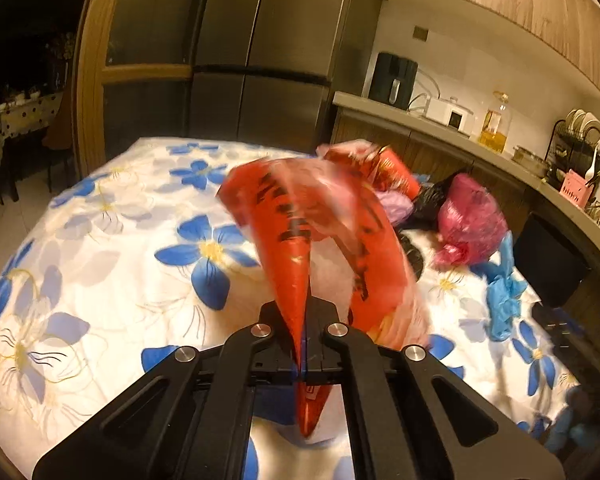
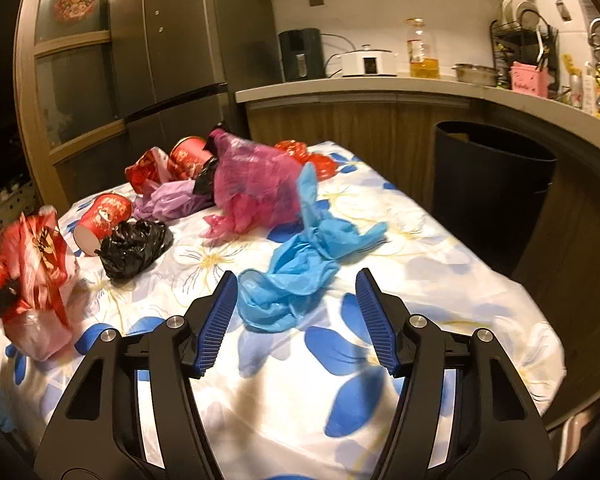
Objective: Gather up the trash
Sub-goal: 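Grasp the red snack bag with the left gripper while the right grasps the blue glove, then carry the red bag and blue glove over the black bin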
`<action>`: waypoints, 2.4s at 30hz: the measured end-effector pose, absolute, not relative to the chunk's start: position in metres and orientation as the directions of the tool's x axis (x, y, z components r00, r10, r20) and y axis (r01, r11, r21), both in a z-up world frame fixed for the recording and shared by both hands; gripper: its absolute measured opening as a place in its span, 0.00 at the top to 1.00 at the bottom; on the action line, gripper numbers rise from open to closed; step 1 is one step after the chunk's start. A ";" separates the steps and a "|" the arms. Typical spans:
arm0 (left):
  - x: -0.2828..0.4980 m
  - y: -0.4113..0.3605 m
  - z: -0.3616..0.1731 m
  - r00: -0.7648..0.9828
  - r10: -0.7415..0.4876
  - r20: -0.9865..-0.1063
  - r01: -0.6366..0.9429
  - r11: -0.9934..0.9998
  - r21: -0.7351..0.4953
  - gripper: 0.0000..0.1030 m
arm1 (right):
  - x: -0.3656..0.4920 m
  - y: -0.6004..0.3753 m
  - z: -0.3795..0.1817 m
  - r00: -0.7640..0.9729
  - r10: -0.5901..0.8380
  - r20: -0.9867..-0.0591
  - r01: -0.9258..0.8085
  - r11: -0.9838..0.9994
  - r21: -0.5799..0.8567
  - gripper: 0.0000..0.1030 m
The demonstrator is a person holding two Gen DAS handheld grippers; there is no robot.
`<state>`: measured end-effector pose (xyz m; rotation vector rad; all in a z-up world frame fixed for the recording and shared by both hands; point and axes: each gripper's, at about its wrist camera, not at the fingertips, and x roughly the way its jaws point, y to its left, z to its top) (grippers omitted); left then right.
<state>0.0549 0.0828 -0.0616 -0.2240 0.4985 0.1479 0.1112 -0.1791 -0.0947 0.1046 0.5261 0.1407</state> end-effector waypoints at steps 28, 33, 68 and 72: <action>0.060 0.038 -0.031 0.909 0.060 -0.412 -0.124 0.984 -0.130 1.00 | 0.193 -0.202 -0.109 0.813 0.167 -0.558 -0.053 0.975 0.215 0.90; 0.066 0.029 -0.021 0.917 0.048 -0.396 -0.105 0.987 -0.124 1.00 | 0.169 -0.221 -0.087 0.847 0.162 -0.506 -0.049 0.972 0.228 0.92; 0.231 -0.254 0.050 0.885 -0.382 -0.265 0.372 0.924 -0.090 1.00 | 0.209 -0.425 0.033 0.959 -0.132 -0.251 0.180 0.967 0.181 0.93; 0.253 -0.281 0.041 0.864 -0.415 -0.285 0.406 0.909 -0.093 1.00 | 0.223 -0.446 0.033 0.957 -0.145 -0.250 0.195 0.962 0.192 0.93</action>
